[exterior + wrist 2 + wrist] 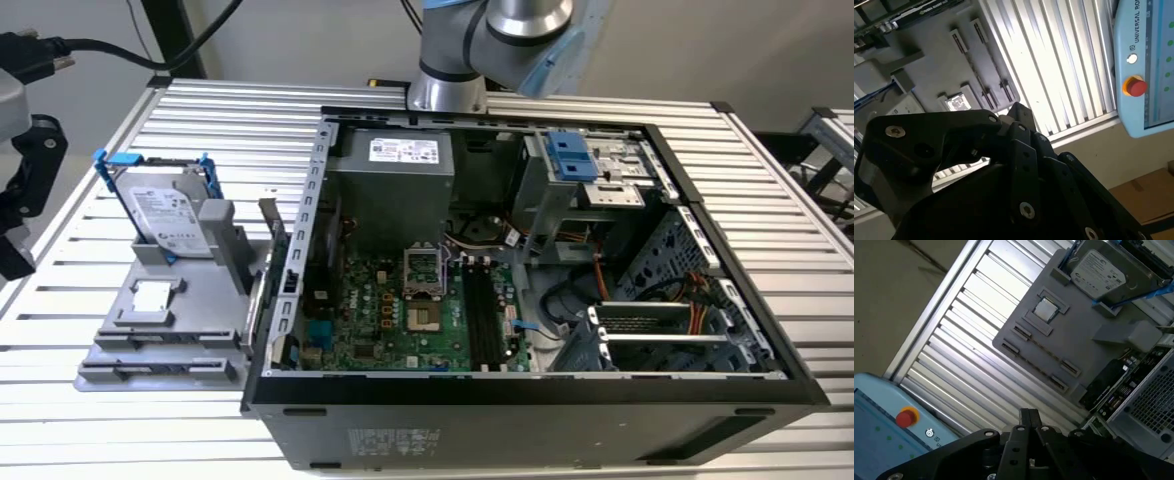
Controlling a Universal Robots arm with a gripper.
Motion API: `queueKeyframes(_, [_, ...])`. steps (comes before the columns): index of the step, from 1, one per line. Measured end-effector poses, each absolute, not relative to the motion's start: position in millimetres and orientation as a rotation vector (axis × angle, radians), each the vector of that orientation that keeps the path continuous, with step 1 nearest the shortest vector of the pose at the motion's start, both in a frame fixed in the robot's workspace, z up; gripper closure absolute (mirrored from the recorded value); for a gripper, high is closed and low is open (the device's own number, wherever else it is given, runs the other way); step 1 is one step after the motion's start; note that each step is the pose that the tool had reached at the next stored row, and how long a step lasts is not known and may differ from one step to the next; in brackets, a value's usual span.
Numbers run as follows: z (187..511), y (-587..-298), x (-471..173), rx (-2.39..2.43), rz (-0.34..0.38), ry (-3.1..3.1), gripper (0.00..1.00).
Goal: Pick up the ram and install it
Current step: 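Pick up the ram and move it above insertion slot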
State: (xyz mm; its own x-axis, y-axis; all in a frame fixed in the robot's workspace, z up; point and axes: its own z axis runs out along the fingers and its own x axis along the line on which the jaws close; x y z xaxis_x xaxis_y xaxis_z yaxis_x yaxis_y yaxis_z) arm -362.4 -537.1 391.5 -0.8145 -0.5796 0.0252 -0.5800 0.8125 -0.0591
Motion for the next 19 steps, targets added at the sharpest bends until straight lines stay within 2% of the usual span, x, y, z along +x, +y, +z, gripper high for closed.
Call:
queueKeyframes(14, [391.5, -536.9, -362.5, 1.197, 0.1, -2.904, 1.0])
queueKeyframes(16, [391.4, -536.9, -362.5, 1.23, 0.081, -2.897, 1.0])
queueKeyframes(19, [391.4, -536.9, -362.5, 1.272, 0.007, -2.902, 1.0])
